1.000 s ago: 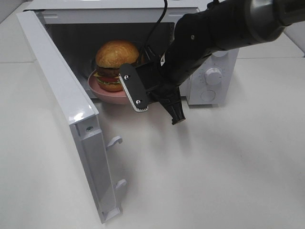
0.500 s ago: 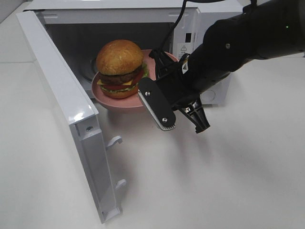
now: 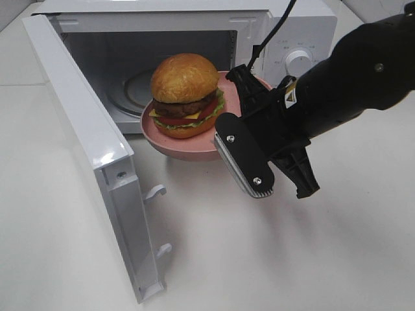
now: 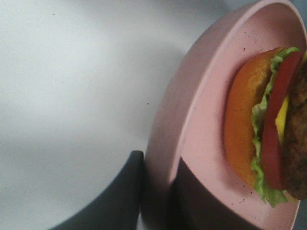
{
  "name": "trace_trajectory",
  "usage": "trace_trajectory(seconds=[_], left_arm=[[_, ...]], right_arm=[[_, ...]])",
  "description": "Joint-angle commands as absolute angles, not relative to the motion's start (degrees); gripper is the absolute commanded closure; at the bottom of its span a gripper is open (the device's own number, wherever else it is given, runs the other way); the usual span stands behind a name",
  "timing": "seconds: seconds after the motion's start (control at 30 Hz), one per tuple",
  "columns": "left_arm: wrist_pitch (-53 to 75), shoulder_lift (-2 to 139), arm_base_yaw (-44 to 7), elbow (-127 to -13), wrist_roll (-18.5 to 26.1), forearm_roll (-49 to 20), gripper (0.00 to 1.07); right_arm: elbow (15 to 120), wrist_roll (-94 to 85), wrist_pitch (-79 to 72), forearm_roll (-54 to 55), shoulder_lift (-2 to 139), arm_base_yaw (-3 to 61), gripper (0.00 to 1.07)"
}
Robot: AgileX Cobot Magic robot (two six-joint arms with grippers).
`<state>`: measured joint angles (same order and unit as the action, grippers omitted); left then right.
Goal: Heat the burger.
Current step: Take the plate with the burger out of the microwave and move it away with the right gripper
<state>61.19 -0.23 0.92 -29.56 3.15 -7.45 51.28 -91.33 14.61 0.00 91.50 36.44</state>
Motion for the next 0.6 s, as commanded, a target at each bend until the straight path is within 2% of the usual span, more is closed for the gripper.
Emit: trace_trajectory(seconds=[0.03, 0.6], left_arm=[[61.19, -1.03, 0.97, -29.45, 3.04, -7.39, 0.22], [61.19, -1.03, 0.97, -29.45, 3.04, -7.39, 0.22]], right_arm=[[50.31, -90.24, 11.4, 0.0, 88.41, 36.61, 1.02], [36.55, -88.12, 17.42, -0.46, 70.02, 36.61, 1.02]])
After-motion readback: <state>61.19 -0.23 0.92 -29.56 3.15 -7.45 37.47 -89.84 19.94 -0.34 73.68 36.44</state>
